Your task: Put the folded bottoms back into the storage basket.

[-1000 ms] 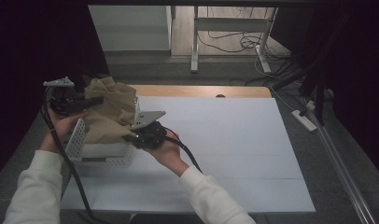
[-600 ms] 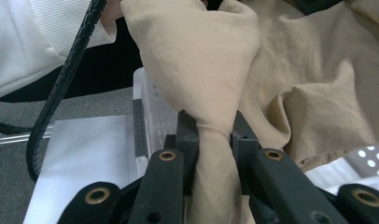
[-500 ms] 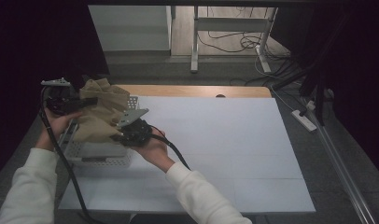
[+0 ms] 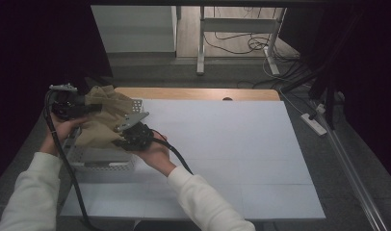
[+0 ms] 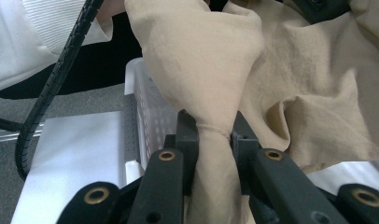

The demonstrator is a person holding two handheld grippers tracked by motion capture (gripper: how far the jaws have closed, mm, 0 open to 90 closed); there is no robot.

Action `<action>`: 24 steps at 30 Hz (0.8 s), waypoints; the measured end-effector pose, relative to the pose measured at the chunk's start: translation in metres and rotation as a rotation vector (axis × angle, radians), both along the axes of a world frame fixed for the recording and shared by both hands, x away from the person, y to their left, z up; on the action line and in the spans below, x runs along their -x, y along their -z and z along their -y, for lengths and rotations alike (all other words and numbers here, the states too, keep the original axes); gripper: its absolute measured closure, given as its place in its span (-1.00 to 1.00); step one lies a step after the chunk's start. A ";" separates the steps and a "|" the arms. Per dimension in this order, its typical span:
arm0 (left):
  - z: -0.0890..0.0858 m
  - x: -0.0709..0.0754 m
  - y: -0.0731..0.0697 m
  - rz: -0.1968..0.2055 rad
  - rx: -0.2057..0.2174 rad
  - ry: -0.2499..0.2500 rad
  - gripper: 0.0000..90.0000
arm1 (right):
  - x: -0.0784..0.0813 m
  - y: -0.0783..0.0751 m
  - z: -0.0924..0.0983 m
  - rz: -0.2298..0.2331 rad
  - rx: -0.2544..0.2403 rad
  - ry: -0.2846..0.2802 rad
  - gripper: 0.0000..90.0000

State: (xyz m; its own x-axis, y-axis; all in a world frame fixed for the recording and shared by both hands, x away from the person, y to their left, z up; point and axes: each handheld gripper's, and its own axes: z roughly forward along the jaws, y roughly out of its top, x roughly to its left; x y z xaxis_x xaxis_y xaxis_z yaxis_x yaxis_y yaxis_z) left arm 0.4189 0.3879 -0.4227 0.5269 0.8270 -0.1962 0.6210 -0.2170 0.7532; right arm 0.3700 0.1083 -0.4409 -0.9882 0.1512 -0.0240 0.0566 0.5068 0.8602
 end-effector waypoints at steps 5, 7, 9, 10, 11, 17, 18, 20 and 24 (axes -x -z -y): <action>0.000 -0.005 0.010 -0.030 -0.008 -0.007 0.68 | -0.002 0.006 -0.003 -0.009 0.016 0.001 0.72; 0.000 -0.007 0.015 -0.043 -0.010 -0.007 0.68 | -0.003 0.009 -0.004 -0.013 0.021 0.002 0.72; 0.001 -0.008 0.018 -0.050 -0.014 -0.008 0.68 | -0.004 0.011 -0.005 -0.020 0.021 0.003 0.72; 0.002 -0.009 0.019 -0.053 -0.016 -0.007 0.67 | -0.005 0.012 -0.005 -0.022 0.025 0.003 0.72; 0.002 -0.009 0.019 -0.055 -0.018 -0.006 0.67 | -0.005 0.013 -0.005 -0.022 0.027 0.003 0.72; 0.002 -0.012 0.023 -0.065 -0.020 -0.008 0.67 | -0.006 0.015 -0.007 -0.025 0.027 0.005 0.72; 0.003 -0.013 0.024 -0.068 -0.021 -0.010 0.65 | -0.006 0.015 -0.007 -0.025 0.028 0.006 0.71; 0.005 -0.017 0.027 -0.076 -0.061 -0.047 0.46 | -0.007 0.017 -0.008 -0.027 0.022 0.008 0.62; 0.009 -0.026 0.031 -0.122 -0.100 -0.122 -0.43 | -0.008 0.018 -0.008 -0.028 0.010 0.077 -0.23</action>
